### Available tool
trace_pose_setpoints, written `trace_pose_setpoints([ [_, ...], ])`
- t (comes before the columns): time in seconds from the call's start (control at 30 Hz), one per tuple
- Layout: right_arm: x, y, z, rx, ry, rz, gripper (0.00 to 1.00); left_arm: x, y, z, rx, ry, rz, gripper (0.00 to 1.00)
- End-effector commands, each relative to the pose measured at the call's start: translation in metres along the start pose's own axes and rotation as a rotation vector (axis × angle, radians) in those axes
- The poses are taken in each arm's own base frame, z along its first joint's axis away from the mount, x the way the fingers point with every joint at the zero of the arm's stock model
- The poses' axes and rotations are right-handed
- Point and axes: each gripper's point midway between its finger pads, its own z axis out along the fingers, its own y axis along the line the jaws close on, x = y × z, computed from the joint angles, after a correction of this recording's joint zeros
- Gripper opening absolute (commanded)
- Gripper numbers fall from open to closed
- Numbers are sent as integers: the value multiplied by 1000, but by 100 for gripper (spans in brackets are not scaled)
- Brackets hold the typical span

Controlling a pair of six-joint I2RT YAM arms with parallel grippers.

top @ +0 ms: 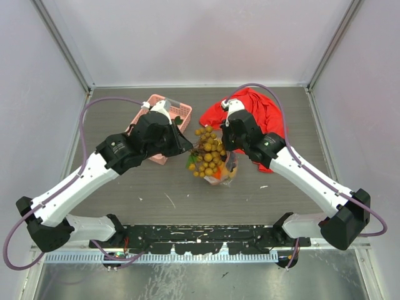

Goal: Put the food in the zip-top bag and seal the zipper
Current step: Place the fake fruit in the zipper food storage bag.

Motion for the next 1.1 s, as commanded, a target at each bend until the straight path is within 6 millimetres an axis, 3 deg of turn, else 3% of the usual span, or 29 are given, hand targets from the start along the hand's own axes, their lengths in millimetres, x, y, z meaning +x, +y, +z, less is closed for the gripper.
trace_pose_setpoints([
  [0.0,-27,14,-10,-71,-87,36,1,-30,-16,-11,18,-106,-5,0],
  [0.17,-29,19,-14,-100,-97,47,1,-36,-14,-7,-21,-122,12,0],
  [0.2,-29,18,-14,-94,-98,48,1,-30,-13,3,-40,-94,28,0],
  [0.27,-30,15,-14,-76,-101,51,1,-22,-22,4,-2,-53,50,0],
  [0.5,-29,8,-9,-34,-93,49,1,1,-47,-16,103,-31,176,0],
  [0.7,-33,2,-9,5,-109,53,1,9,-51,-31,152,-6,233,0],
  [1.07,-32,12,-10,-55,-103,48,1,20,-44,-1,22,87,272,0],
])
